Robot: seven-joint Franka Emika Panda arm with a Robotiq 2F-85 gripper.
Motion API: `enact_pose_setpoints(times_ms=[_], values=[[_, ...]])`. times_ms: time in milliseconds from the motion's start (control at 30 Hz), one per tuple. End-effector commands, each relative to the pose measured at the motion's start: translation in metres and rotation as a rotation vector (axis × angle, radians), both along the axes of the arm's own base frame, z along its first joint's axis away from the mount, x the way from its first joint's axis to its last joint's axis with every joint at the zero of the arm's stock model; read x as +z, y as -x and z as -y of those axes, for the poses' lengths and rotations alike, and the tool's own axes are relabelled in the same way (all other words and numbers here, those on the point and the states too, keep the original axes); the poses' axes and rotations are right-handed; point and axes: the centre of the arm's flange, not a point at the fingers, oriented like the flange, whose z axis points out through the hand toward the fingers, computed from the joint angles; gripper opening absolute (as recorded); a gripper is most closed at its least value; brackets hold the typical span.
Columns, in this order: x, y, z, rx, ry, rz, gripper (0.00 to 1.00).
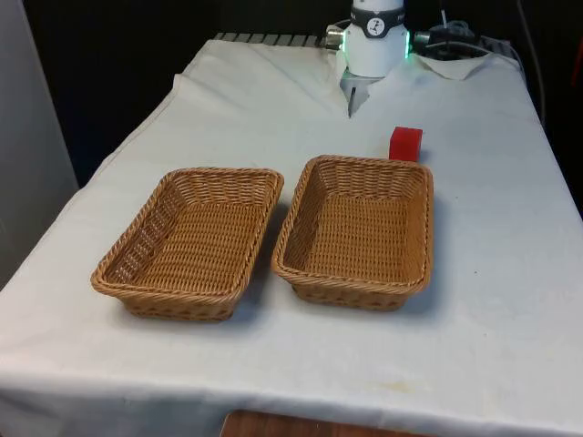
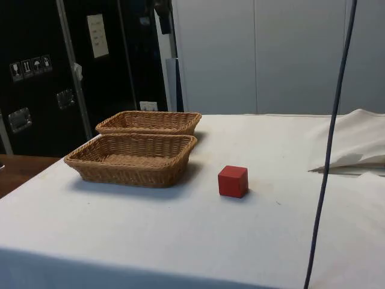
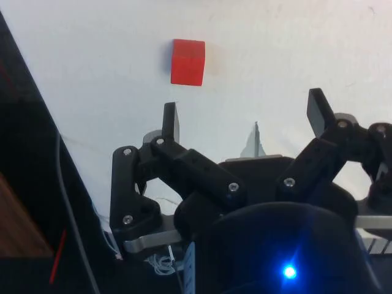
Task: Pick up the red cube and place it into the right basket.
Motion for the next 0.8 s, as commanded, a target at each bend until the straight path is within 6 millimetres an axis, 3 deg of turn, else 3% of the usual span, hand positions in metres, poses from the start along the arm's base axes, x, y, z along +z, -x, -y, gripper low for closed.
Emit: enact_pose_setpoints(times_ms=[0, 767], values=[[0.001, 0.004, -0.001, -0.001, 0.005, 0.007, 1.00], [-0.002, 0.048, -0.018, 0.002, 0.007, 0.048, 1.00]])
